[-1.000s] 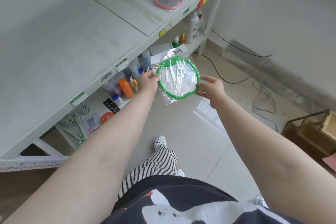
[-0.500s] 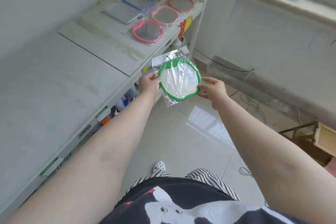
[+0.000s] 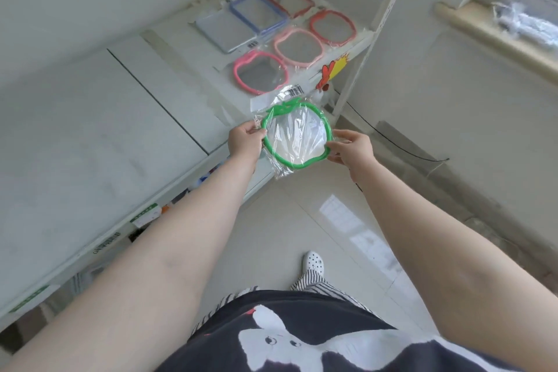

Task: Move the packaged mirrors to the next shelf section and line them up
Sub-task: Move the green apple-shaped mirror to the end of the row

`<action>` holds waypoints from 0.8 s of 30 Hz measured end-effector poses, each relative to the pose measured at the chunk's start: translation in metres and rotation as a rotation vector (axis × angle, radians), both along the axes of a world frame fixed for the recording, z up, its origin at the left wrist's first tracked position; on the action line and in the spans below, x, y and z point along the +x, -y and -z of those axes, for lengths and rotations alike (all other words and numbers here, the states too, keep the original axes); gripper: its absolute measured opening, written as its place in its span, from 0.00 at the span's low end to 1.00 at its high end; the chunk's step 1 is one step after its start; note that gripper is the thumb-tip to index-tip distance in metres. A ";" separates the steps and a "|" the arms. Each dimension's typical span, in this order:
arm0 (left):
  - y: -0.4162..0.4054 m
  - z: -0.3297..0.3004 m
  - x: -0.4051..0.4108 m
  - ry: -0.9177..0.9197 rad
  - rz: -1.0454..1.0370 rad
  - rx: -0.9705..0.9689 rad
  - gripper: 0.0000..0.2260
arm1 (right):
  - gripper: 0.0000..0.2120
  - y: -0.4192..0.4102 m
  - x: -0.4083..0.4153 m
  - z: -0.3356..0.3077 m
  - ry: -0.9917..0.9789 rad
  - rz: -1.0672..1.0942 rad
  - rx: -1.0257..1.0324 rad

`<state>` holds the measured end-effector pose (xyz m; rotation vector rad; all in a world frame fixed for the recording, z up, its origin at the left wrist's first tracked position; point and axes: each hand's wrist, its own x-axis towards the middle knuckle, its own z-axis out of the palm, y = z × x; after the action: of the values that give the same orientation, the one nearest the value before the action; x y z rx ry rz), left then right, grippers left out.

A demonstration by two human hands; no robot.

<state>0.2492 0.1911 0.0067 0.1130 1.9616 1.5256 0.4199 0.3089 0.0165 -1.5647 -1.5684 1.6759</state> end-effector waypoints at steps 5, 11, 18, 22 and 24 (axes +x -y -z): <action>-0.034 -0.003 -0.001 0.014 -0.148 0.006 0.11 | 0.21 -0.061 -0.022 -0.005 0.005 -0.150 0.029; -0.036 -0.002 0.000 0.059 -0.360 0.038 0.15 | 0.22 -0.091 -0.054 0.002 0.059 -0.364 0.038; -0.016 0.002 -0.035 0.066 -0.563 -0.033 0.15 | 0.16 -0.081 -0.107 0.006 0.079 -0.533 0.051; -0.011 0.005 -0.061 0.059 -0.638 -0.071 0.14 | 0.12 -0.078 -0.142 0.007 0.154 -0.647 0.106; -0.011 0.007 -0.078 0.060 -0.668 -0.079 0.14 | 0.11 -0.078 -0.159 0.011 0.164 -0.674 0.111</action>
<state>0.1714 0.2025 -0.0006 -0.6764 2.1189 1.8109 0.2613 0.3866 0.0055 -1.2085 -2.4225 1.7480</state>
